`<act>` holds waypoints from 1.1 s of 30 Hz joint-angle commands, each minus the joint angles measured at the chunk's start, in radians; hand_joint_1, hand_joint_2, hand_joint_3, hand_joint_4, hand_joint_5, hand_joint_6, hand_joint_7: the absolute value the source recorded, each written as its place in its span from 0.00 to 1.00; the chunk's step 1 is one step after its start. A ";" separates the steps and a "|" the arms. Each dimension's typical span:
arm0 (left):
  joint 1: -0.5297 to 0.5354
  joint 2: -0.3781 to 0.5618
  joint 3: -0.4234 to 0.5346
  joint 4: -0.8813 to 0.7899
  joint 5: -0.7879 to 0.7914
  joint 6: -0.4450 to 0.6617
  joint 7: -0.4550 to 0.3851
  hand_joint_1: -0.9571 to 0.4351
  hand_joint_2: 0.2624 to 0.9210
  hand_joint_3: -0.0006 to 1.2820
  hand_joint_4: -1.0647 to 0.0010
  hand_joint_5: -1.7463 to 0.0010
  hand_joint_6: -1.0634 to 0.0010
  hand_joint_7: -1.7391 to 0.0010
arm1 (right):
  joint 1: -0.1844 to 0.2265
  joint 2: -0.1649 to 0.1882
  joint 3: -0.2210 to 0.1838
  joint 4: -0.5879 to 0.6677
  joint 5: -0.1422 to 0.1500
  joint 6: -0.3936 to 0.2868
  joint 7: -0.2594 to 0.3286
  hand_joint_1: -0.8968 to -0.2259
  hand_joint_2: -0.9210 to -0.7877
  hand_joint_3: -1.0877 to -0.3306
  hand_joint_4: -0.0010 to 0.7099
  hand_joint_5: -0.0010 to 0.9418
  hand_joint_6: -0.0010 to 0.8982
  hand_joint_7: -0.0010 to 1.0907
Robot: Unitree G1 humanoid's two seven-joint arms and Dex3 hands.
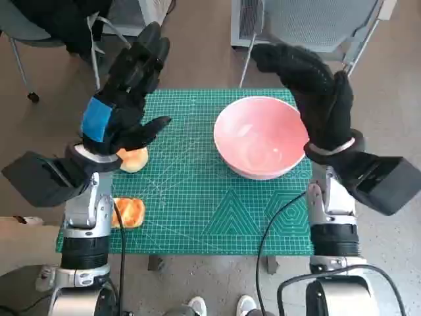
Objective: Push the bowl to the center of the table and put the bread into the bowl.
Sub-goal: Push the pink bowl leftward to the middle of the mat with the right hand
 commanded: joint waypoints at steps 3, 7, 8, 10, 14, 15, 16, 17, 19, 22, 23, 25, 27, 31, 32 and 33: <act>-0.011 0.011 0.005 -0.007 0.011 -0.005 0.004 0.21 1.00 0.18 0.94 1.00 0.84 0.93 | 0.024 -0.016 0.013 0.007 -0.015 -0.012 0.023 0.13 0.00 0.35 0.00 0.00 0.00 0.01; -0.009 0.012 0.006 -0.001 0.013 -0.011 0.003 0.21 1.00 0.18 0.94 1.00 0.84 0.93 | 0.013 -0.025 0.013 0.025 -0.009 -0.024 0.044 0.10 0.00 0.33 0.00 0.00 0.00 0.00; -0.009 0.012 0.006 -0.001 0.013 -0.011 0.003 0.21 1.00 0.18 0.94 1.00 0.84 0.93 | 0.011 -0.025 0.012 0.029 -0.008 -0.026 0.048 0.10 0.00 0.32 0.00 0.00 0.00 0.00; -0.009 0.012 0.006 -0.001 0.014 -0.011 0.004 0.21 1.00 0.18 0.94 1.00 0.84 0.93 | 0.008 -0.026 0.011 0.036 -0.007 -0.031 0.054 0.09 0.00 0.32 0.00 0.00 0.00 0.00; -0.007 0.013 0.005 -0.003 0.015 -0.011 0.006 0.21 1.00 0.18 0.94 1.00 0.84 0.93 | 0.004 -0.027 0.010 0.046 -0.005 -0.035 0.061 0.08 0.00 0.32 0.00 0.00 0.00 0.00; -0.007 0.013 0.005 -0.003 0.016 -0.011 0.006 0.21 1.00 0.18 0.94 1.00 0.84 0.93 | 0.003 -0.027 0.010 0.047 -0.004 -0.035 0.063 0.08 0.00 0.31 0.00 0.00 0.00 0.00; -0.007 0.013 0.005 -0.004 0.016 -0.011 0.006 0.21 1.00 0.18 0.94 1.00 0.84 0.93 | 0.003 -0.028 0.010 0.049 -0.003 -0.035 0.065 0.08 0.00 0.31 0.00 0.00 0.00 0.00; -0.007 0.014 0.005 -0.004 0.016 -0.010 0.006 0.21 1.00 0.18 0.94 1.00 0.84 0.93 | 0.002 -0.028 0.009 0.051 -0.002 -0.035 0.067 0.08 0.00 0.31 0.00 0.00 0.00 0.00; -0.007 0.015 0.005 -0.006 0.017 -0.009 0.007 0.21 1.00 0.18 0.94 1.00 0.84 0.93 | 0.001 -0.028 0.009 0.054 0.001 -0.034 0.071 0.07 0.00 0.31 0.00 0.00 0.00 0.00; -0.006 0.015 0.005 -0.007 0.016 -0.007 0.007 0.21 1.00 0.18 0.94 1.00 0.84 0.93 | -0.002 -0.029 0.005 0.063 0.007 -0.032 0.078 0.07 0.00 0.30 0.00 0.00 0.00 0.00; -0.006 0.015 0.004 -0.007 0.016 -0.007 0.007 0.21 1.00 0.18 0.94 1.00 0.84 0.93 | -0.003 -0.029 0.003 0.066 0.009 -0.032 0.080 0.08 0.00 0.29 0.00 0.00 0.00 0.00; -0.005 0.014 0.003 -0.008 0.017 -0.007 0.008 0.21 1.00 0.18 0.94 1.00 0.84 0.93 | -0.005 -0.031 -0.001 0.075 0.013 -0.034 0.082 0.08 0.00 0.29 0.00 0.00 0.00 0.00; -0.004 0.014 0.002 -0.009 0.020 -0.007 0.011 0.21 1.00 0.18 0.94 1.00 0.84 0.93 | -0.011 -0.036 -0.010 0.092 0.018 -0.038 0.082 0.10 0.00 0.29 0.00 0.00 0.00 0.00; -0.003 0.013 0.002 -0.006 0.026 -0.011 0.015 0.21 1.00 0.18 0.94 1.00 0.84 0.93 | -0.035 -0.055 -0.042 0.147 0.025 -0.047 0.068 0.11 0.00 0.31 0.00 0.00 0.01 0.01; -0.002 0.012 0.002 -0.006 0.026 -0.011 0.016 0.21 1.00 0.18 0.94 1.00 0.84 0.93 | -0.043 -0.059 -0.052 0.165 0.024 -0.051 0.058 0.11 0.00 0.31 0.00 0.00 0.02 0.01; -0.002 0.011 0.002 -0.006 0.027 -0.011 0.016 0.21 1.00 0.18 0.94 1.00 0.84 0.93 | -0.049 -0.061 -0.059 0.178 0.024 -0.055 0.052 0.12 0.00 0.31 0.00 0.00 0.02 0.01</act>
